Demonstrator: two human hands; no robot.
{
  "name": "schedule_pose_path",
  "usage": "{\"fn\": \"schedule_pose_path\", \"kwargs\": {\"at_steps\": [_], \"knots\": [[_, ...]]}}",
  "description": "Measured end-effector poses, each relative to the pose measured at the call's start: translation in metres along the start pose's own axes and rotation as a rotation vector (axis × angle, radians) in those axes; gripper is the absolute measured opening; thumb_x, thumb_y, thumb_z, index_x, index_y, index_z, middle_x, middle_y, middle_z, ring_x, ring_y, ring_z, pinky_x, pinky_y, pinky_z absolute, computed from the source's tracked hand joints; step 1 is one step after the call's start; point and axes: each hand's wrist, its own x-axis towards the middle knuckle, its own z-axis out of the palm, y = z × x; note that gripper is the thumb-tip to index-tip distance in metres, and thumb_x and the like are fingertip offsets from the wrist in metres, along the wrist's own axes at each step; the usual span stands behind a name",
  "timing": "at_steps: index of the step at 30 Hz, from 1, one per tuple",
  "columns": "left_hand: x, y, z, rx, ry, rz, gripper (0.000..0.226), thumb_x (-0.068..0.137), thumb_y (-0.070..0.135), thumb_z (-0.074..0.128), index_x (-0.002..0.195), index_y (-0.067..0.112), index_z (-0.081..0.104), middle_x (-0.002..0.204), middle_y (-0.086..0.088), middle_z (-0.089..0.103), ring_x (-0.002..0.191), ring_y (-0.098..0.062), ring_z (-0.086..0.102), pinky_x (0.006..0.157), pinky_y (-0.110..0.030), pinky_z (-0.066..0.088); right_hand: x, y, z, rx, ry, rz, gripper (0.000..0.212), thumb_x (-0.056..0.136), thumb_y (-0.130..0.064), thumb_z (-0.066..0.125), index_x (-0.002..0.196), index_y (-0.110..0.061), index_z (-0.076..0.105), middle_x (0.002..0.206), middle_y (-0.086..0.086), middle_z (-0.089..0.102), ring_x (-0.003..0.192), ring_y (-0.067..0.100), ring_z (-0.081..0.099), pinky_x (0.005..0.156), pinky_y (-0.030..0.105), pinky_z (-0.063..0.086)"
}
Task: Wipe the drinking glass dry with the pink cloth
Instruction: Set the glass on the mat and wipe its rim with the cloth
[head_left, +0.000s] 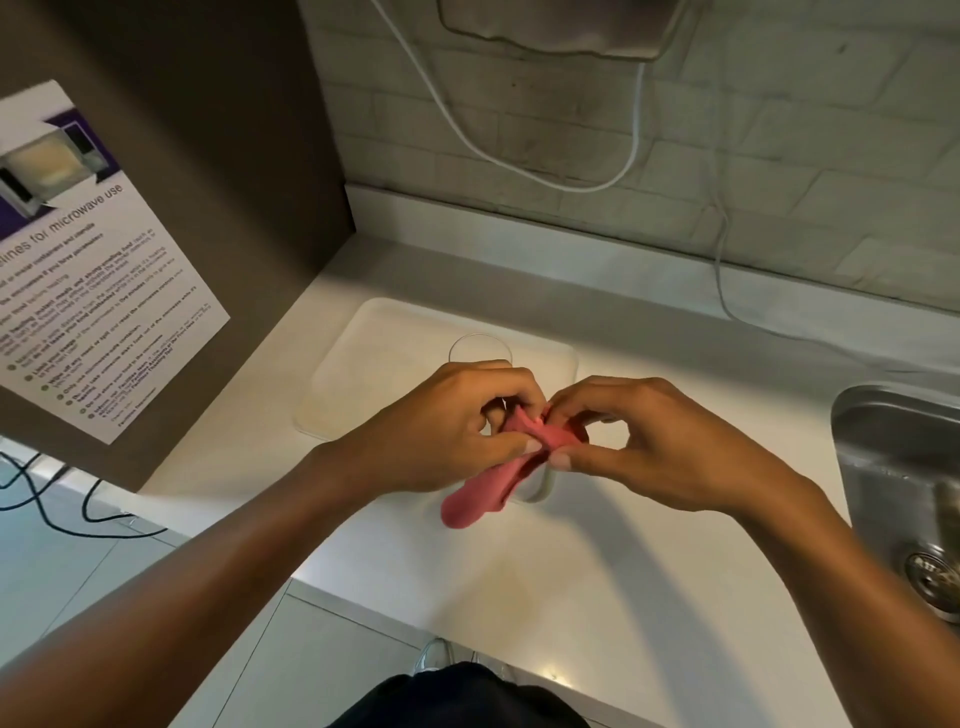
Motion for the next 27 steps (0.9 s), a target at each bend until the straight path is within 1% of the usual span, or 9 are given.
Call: {"fn": "schedule_pose_path", "kwargs": {"at_steps": [4,8,9,11,13,15,18,22,27], "knots": [[0.004,0.0,-0.004,-0.006,-0.044,-0.063,0.019,0.084,0.029,0.088,0.087,0.019,0.072,0.073,0.006,0.061,0.061,-0.009,0.049,0.057,-0.018,0.042,-0.005,0.002,-0.007,-0.112,0.03,0.097,0.014,0.092,-0.042,0.07,0.097,-0.032,0.076,0.094,-0.018,0.074,0.091,-0.001,0.068,0.083,0.037,0.059],[0.014,0.002,-0.004,-0.049,-0.086,-0.128,0.015,0.085,0.028,0.088,0.085,0.022,0.075,0.071,-0.007,0.067,0.059,-0.008,0.05,0.056,-0.021,0.045,-0.014,0.004,-0.022,-0.081,0.005,0.134,0.007,0.091,-0.038,0.073,0.087,-0.033,0.069,0.089,-0.017,0.074,0.089,0.0,0.069,0.081,0.036,0.059],[0.017,0.003,-0.002,-0.057,-0.091,-0.142,0.015,0.086,0.027,0.088,0.087,0.022,0.074,0.071,-0.008,0.069,0.059,-0.009,0.052,0.058,-0.022,0.046,-0.016,0.005,-0.025,-0.04,0.013,0.155,0.01,0.09,-0.036,0.074,0.09,-0.035,0.065,0.09,-0.017,0.073,0.088,0.001,0.07,0.08,0.036,0.059],[0.026,0.009,0.003,-0.049,-0.116,-0.149,0.02,0.089,0.024,0.085,0.096,0.023,0.066,0.071,0.005,0.069,0.059,-0.005,0.055,0.057,-0.019,0.048,-0.02,0.007,-0.033,0.005,-0.002,0.209,0.024,0.091,-0.033,0.074,0.103,-0.039,0.055,0.097,-0.017,0.071,0.087,0.004,0.071,0.076,0.031,0.06],[0.037,0.015,0.009,-0.033,-0.158,-0.148,0.03,0.092,0.025,0.082,0.109,0.03,0.058,0.077,0.019,0.067,0.062,-0.002,0.058,0.059,-0.018,0.05,-0.022,0.01,-0.04,-0.075,-0.037,0.233,0.032,0.092,-0.032,0.073,0.115,-0.041,0.053,0.102,-0.019,0.069,0.088,0.003,0.07,0.077,0.027,0.059],[0.051,0.02,0.013,0.047,-0.159,-0.13,0.031,0.094,0.028,0.08,0.118,0.033,0.062,0.08,0.018,0.068,0.068,-0.001,0.061,0.061,-0.015,0.048,-0.023,0.013,-0.049,-0.208,-0.052,0.213,0.024,0.094,-0.028,0.072,0.113,-0.038,0.062,0.099,-0.02,0.069,0.088,0.001,0.067,0.077,0.026,0.057],[0.077,0.024,0.016,0.19,-0.149,-0.092,0.013,0.095,0.025,0.077,0.108,0.025,0.075,0.089,0.01,0.073,0.08,-0.009,0.066,0.07,-0.026,0.05,-0.019,0.022,-0.063,-0.347,-0.054,0.207,0.024,0.092,-0.015,0.07,0.11,-0.031,0.071,0.097,-0.013,0.069,0.086,0.006,0.063,0.078,0.032,0.055],[0.114,0.024,0.019,0.318,-0.087,-0.067,0.012,0.093,0.017,0.079,0.104,0.014,0.078,0.097,-0.003,0.077,0.089,-0.019,0.068,0.082,-0.035,0.055,-0.003,0.044,-0.075,-0.445,0.107,0.251,0.026,0.088,-0.006,0.068,0.108,-0.022,0.073,0.098,0.002,0.071,0.092,0.025,0.064,0.084,0.042,0.053],[0.154,0.012,0.031,0.468,0.071,-0.028,0.014,0.091,0.002,0.069,0.101,0.01,0.076,0.104,-0.01,0.074,0.095,-0.031,0.068,0.083,-0.044,0.056,0.012,0.075,-0.067,-0.501,0.384,0.234,0.017,0.085,-0.006,0.073,0.101,-0.013,0.074,0.096,0.014,0.067,0.084,0.038,0.063,0.072,0.044,0.053]]}}
